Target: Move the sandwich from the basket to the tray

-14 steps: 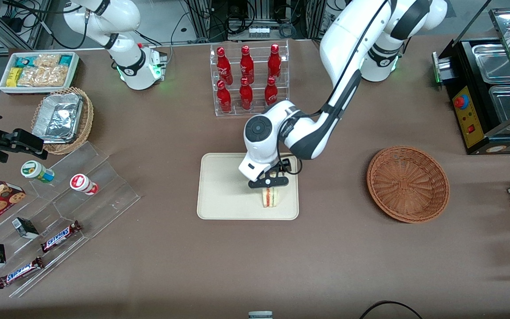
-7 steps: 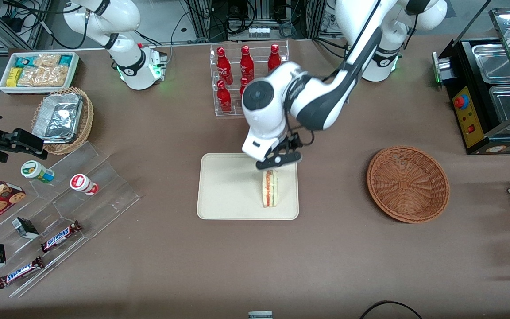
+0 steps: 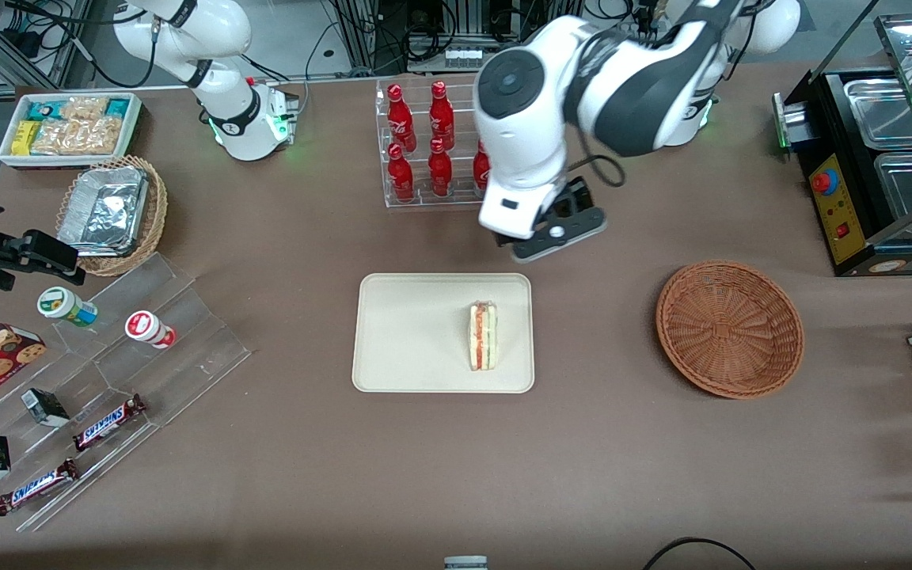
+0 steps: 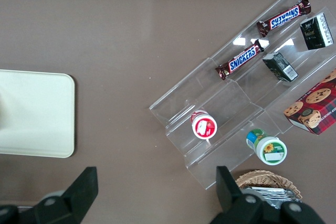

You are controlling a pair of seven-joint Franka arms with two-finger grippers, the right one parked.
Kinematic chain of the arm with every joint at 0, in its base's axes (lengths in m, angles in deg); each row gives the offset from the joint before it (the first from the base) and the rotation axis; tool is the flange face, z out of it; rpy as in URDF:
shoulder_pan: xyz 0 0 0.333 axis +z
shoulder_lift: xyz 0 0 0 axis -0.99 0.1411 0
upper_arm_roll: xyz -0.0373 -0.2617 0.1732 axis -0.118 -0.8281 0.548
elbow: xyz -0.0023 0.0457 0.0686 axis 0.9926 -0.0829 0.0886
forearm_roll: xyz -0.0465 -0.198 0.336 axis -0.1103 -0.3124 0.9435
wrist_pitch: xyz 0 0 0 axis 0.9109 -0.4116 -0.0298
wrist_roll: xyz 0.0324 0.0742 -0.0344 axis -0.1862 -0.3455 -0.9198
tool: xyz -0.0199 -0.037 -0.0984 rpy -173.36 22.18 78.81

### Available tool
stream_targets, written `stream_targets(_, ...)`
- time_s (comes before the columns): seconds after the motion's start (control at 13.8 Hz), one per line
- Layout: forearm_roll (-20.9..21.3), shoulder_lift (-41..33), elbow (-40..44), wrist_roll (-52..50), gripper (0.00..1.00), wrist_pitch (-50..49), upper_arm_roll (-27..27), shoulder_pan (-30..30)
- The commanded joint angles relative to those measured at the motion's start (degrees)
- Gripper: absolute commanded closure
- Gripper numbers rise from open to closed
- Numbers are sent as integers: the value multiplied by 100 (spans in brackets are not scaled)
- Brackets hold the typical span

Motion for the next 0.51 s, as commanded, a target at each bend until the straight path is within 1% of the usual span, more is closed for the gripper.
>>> stream_targets(0.0,-298,-494,-146,53,0,-322,-73,508)
stream_targets(0.07,-386,-644,-146,193,0,-410,-73,675)
stream_targets(0.43,-440,-1146,-163,1053,0,-1043,-73,1308)
